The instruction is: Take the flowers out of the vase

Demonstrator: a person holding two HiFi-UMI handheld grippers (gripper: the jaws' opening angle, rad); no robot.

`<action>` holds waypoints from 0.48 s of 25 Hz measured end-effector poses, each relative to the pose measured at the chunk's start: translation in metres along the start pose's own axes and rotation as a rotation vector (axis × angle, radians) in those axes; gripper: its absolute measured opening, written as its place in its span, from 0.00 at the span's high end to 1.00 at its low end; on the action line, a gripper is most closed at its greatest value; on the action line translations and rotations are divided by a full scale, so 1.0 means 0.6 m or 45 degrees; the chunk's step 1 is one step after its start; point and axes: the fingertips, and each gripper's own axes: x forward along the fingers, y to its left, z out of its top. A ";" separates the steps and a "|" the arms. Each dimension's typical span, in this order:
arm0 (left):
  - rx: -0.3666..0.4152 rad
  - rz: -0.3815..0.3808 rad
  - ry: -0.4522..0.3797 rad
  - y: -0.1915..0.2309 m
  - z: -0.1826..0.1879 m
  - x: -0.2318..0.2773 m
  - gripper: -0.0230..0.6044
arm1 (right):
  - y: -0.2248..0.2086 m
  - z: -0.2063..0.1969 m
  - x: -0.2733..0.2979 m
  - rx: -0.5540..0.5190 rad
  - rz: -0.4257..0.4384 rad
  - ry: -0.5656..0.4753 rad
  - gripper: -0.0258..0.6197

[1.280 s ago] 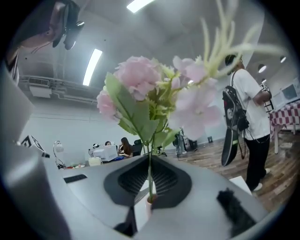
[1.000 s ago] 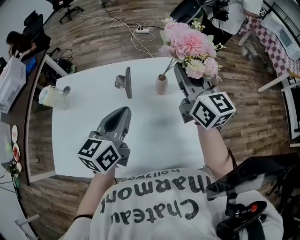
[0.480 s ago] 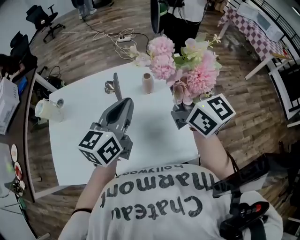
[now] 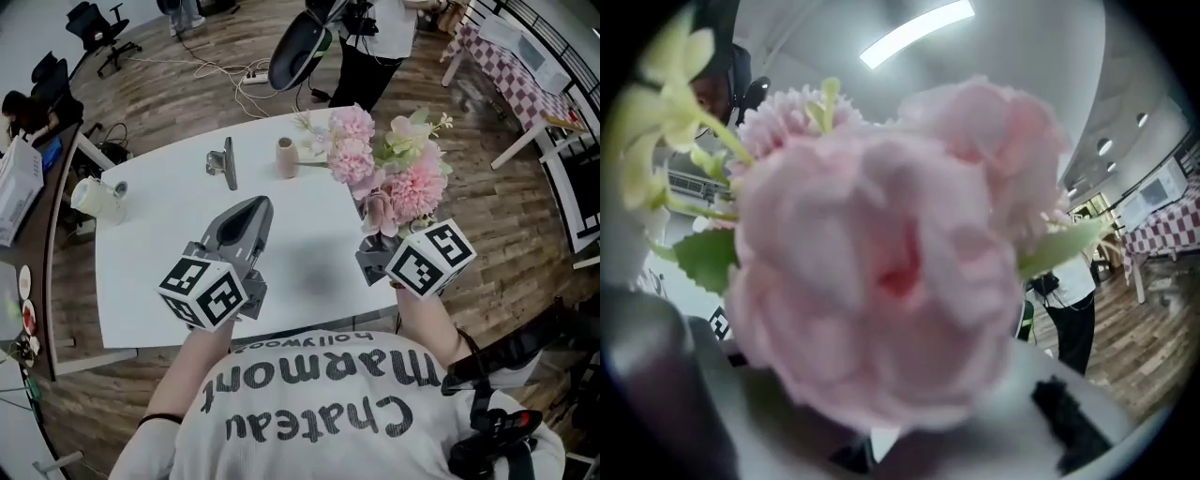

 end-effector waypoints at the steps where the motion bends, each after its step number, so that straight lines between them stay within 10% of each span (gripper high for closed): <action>1: 0.000 0.013 -0.005 -0.011 -0.004 -0.003 0.96 | -0.005 -0.007 -0.015 0.011 0.001 0.017 0.93; 12: -0.055 0.108 -0.003 -0.166 -0.102 -0.030 0.96 | -0.039 -0.069 -0.200 0.088 0.000 0.191 0.93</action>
